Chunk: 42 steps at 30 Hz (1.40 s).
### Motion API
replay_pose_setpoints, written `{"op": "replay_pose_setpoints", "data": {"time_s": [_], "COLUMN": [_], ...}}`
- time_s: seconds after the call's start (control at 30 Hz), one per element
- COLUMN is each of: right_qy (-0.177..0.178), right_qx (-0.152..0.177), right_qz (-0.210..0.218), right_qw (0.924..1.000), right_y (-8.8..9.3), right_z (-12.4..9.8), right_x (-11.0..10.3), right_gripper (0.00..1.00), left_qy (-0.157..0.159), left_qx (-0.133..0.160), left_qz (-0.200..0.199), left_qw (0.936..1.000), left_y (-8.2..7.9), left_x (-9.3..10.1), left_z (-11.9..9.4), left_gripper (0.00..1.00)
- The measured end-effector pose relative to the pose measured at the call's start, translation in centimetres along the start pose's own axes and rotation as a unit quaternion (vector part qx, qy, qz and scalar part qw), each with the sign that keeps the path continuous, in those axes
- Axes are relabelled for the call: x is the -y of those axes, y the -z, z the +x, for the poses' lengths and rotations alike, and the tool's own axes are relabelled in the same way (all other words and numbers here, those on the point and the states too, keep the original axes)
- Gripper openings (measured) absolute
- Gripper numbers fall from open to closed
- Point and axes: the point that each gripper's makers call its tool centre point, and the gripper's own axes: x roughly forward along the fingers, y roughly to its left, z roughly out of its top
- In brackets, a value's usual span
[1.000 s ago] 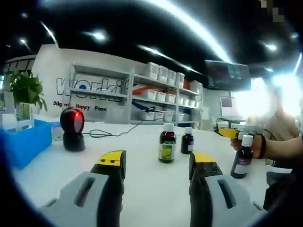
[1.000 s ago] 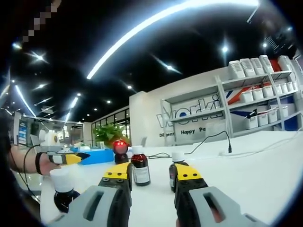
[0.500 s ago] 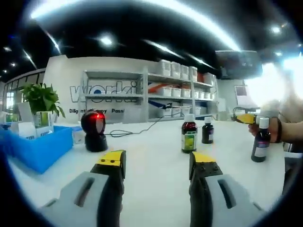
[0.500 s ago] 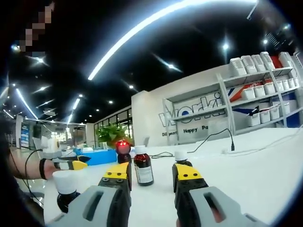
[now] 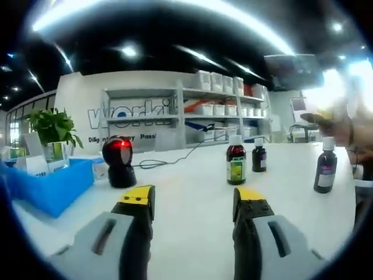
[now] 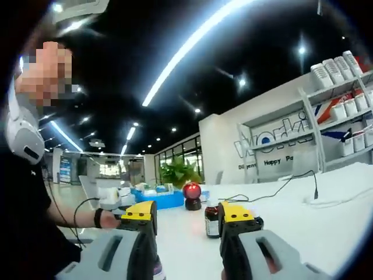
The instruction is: Rotate the medicine bottle to make it face forward pick up the medicine bottle inspect the drug traceability code place the medicine on the table
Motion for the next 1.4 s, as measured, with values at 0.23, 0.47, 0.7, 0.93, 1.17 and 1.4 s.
{"op": "replay_pose_setpoints", "data": {"time_s": [0.23, 0.47, 0.7, 0.93, 1.17, 1.4], "right_qy": [-0.08, -0.109, -0.13, -0.142, -0.148, -0.151], "right_qx": [-0.06, -0.099, -0.123, -0.146, -0.15, -0.16], "right_qz": [-0.023, -0.04, -0.041, -0.034, -0.033, -0.04], "right_qw": [0.9947, 0.9883, 0.983, 0.9785, 0.977, 0.9748], "right_y": [2.0, 5.1, 8.2, 10.7, 11.3, 11.9], "right_z": [-0.4, 0.0, 0.5, 1.3, 2.1, 2.4], "right_x": [-2.6, -4.4, -6.2, -6.3, -6.9, -7.4], "right_gripper": [0.44, 0.46, 0.47, 0.44, 0.35, 0.33], "left_qy": [0.002, 0.006, 0.008, 0.01, 0.009, 0.009], "left_qx": [0.0, 0.0, -0.003, -0.003, -0.002, -0.006], "left_qz": [-0.005, 0.002, 0.006, 0.007, 0.004, 0.007], "left_qw": [1.0, 1.0, 0.9999, 0.9999, 0.9999, 0.9999], "left_y": [0.0, 0.0, 0.2, 0.1, 0.1, 0.3], "left_x": [0.1, 0.3, 0.2, 0.4, 0.4, 0.5], "left_z": [0.0, 0.0, 0.1, 0.0, 0.0, 0.1], "left_gripper": [0.45, 0.45, 0.45, 0.45, 0.45, 0.45]}}
